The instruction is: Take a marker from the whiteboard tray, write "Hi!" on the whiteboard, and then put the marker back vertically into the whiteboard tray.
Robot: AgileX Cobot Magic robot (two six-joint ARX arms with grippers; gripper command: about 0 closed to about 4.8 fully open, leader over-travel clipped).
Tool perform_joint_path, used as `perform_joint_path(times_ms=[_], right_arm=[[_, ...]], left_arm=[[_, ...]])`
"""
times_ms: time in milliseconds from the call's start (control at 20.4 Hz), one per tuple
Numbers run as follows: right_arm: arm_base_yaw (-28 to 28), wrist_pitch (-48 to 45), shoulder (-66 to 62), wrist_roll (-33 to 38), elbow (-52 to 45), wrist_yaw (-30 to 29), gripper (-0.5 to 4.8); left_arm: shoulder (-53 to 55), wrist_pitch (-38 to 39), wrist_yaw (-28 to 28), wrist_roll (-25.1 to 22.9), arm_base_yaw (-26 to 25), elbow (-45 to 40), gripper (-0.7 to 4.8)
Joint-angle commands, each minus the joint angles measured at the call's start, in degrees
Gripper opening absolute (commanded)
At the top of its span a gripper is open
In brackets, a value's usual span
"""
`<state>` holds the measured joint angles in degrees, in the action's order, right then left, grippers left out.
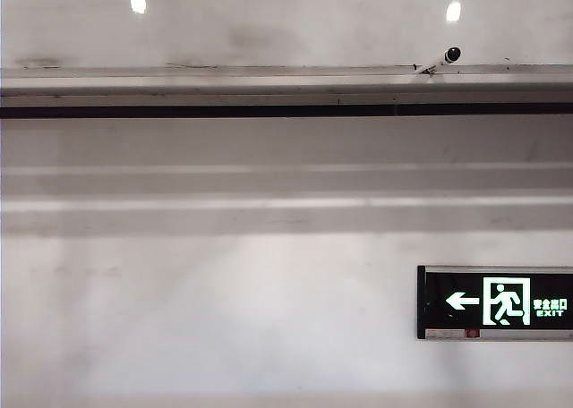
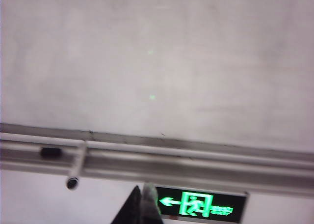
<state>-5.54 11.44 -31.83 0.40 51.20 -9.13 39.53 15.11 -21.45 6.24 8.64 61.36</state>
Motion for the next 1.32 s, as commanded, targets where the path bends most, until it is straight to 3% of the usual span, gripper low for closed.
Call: perform_joint_path(times_ms=[49,294,490,687,736,785,834,883,1177,1324], right_arm=[[0.44,-0.68,-5.01,1.20,3.78,-4.52,-0.05],[9.11,-1.44,-12.20,1.53,7.63,-4.33,-0.05],[21.24,-1.70,-16.48,1.55,7.69,5.22,-0.05],[28.46,-4.09,-21.75,2.84,7.67,13.40,-0.04],[29.42,-4.48,-22.93,2.82,7.65,13.70,0.32],[30.18,-5.05,-24.41,2.93,7.63,13.75,1.54],[30.42,-5.86,-25.79,2.93,7.58,14.53,3.15],[30.42,-6.80,-26.93,2.91,7.56,15.96,3.89],[30.18,-26.84,-28.63,0.44,-1.03,18.47,3.91],[29.46,-28.74,-30.03,-0.09,-4.15,18.47,3.91]], left_arm=[[4.13,1.79,5.25,0.07,6.88,3.26,-0.05],[8.20,3.39,16.90,-0.90,20.24,4.98,-0.05],[9.97,1.92,20.28,-3.23,27.12,5.01,-0.05],[9.97,0.50,20.26,-7.50,28.70,5.01,-0.05],[9.97,0.55,20.22,-7.45,28.70,5.01,-0.05],[9.94,0.50,20.13,-7.13,28.70,5.01,-0.05],[9.94,0.20,20.13,-7.08,28.70,5.01,-0.05],[9.94,-0.42,19.71,-7.08,28.70,5.01,-0.05],[9.97,-4.55,19.04,-7.30,28.70,5.01,-0.05],[9.97,-4.48,19.02,-7.30,28.70,5.01,-0.05]])
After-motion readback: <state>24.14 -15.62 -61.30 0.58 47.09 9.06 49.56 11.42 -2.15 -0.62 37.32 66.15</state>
